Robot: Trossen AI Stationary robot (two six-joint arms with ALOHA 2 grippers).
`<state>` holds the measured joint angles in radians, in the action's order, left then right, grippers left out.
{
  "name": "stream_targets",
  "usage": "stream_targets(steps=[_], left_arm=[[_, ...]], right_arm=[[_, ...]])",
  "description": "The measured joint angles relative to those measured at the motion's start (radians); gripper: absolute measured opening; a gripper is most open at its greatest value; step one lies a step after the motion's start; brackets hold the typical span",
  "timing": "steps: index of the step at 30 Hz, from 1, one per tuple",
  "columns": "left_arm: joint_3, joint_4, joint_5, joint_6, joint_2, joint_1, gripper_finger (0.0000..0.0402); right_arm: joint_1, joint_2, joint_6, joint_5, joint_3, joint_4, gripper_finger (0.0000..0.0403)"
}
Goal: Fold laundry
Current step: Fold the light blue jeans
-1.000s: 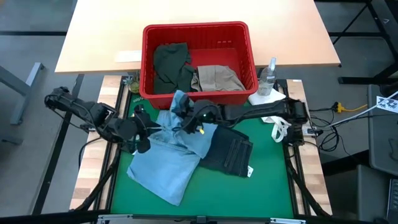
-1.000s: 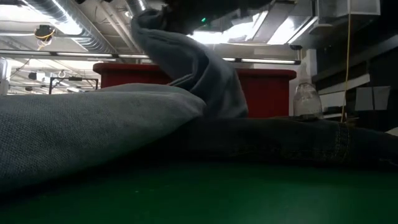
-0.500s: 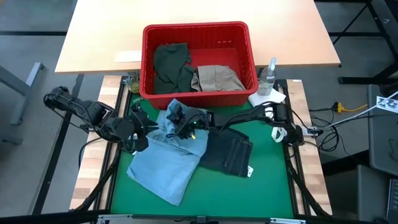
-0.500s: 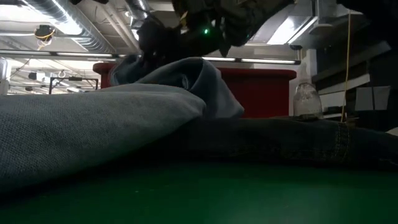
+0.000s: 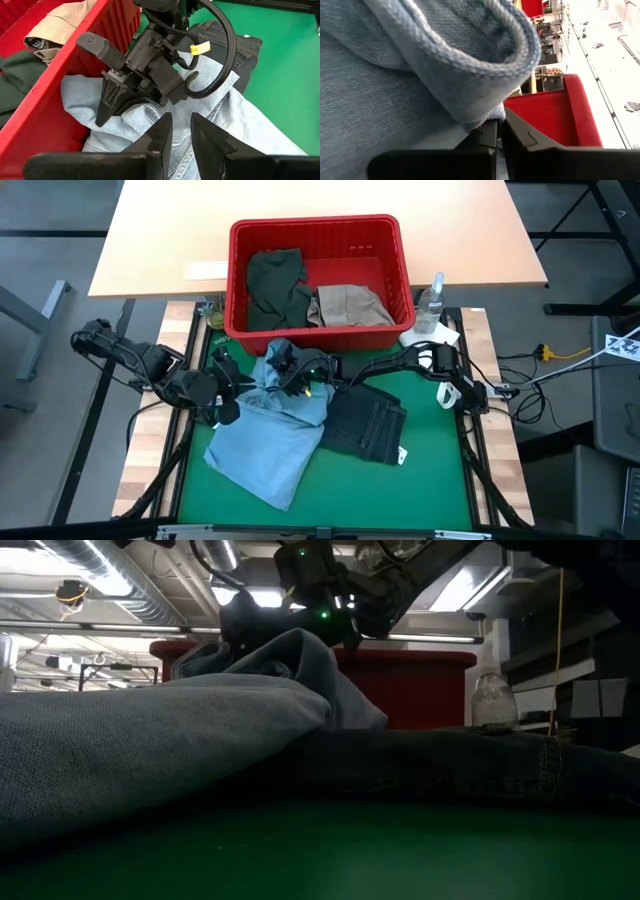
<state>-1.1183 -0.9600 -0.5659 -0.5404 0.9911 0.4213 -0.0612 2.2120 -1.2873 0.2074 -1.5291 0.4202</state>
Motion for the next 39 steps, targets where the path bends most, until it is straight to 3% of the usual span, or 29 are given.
stream_targets(steps=[11,21,26,34,39], left_arm=[[0.000,0.000,0.001,0.000,0.005,0.000,0.0066],[0.000,0.000,0.010,-0.007,0.054,0.000,0.0066],[0.000,0.000,0.010,-0.007,0.121,0.000,0.0066],[0.000,0.011,0.002,-0.007,0.247,-0.005,0.0066],[0.000,0.059,-0.060,-0.050,0.352,-0.032,0.0066]], right_arm=[[0.000,0.000,0.009,-0.002,-0.012,-0.030,0.0021],[0.001,0.000,0.011,0.046,-0.085,-0.065,0.0157],[0.001,0.000,0.011,0.053,-0.112,-0.065,0.0196],[0.001,-0.001,0.010,0.052,-0.122,-0.103,0.0202],[0.002,-0.001,0.008,0.051,-0.122,-0.102,0.0202]])
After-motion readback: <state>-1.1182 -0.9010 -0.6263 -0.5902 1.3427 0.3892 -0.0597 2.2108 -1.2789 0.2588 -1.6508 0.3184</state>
